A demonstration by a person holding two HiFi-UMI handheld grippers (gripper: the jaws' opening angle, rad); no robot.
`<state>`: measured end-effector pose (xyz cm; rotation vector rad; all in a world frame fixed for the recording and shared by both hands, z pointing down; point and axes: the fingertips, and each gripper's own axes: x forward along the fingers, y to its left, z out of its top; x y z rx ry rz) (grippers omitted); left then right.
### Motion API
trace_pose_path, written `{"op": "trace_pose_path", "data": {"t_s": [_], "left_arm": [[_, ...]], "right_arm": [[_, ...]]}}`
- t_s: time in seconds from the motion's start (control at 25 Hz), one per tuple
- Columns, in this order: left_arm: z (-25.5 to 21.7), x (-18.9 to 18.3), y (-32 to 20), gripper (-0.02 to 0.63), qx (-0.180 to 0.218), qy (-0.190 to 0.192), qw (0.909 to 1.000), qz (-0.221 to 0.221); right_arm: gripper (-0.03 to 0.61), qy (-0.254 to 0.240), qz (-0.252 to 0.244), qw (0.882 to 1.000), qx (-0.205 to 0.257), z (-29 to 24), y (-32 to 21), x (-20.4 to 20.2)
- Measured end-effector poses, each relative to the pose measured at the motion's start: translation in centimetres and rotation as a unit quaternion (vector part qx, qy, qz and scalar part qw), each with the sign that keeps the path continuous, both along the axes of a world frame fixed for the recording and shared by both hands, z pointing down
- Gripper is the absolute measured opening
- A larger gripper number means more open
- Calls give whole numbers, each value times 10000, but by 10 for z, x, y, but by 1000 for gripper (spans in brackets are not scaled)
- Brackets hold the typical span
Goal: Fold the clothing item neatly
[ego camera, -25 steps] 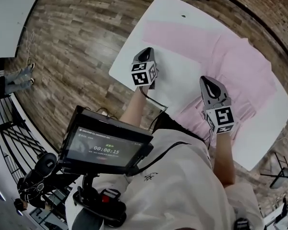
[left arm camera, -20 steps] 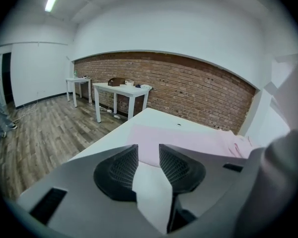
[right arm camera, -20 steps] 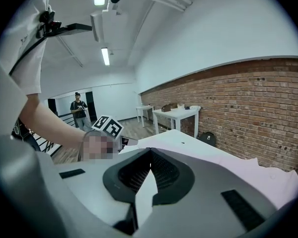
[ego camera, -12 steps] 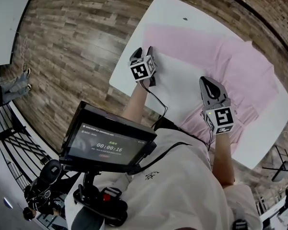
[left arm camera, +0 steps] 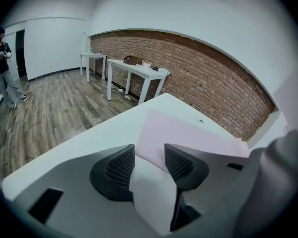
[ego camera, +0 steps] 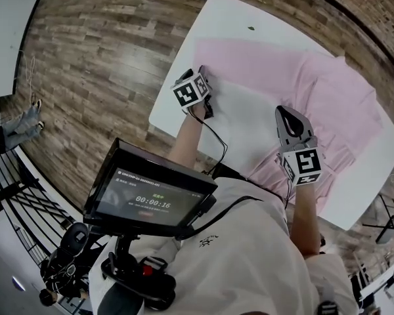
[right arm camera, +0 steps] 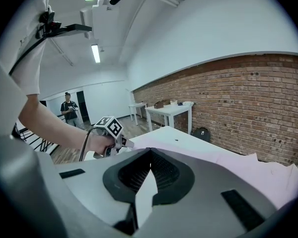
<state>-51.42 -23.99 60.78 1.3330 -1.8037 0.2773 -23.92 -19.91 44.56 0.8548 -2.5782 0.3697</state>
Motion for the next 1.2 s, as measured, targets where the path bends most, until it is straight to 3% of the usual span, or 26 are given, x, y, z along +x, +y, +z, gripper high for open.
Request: {"op": "trace_pose_path", "data": {"t_s": [0.24, 0.56, 0.88, 1.2], "left_arm": [[4, -1, 3, 184, -53, 300, 9994, -159], [4, -2, 1, 76, -265, -136, 9992, 269], [-43, 34, -33, 38, 632, -575, 9903, 1097], [-107, 111, -57, 38, 1502, -905, 9590, 2227]], "right_arm": [[5, 14, 116, 9999, -25, 0, 4, 8], [5, 69, 168, 9998, -15, 6, 8, 14], [5, 95, 330, 9994, 65, 5, 9, 26], [5, -27, 914, 9955, 230, -4, 16, 61]]}}
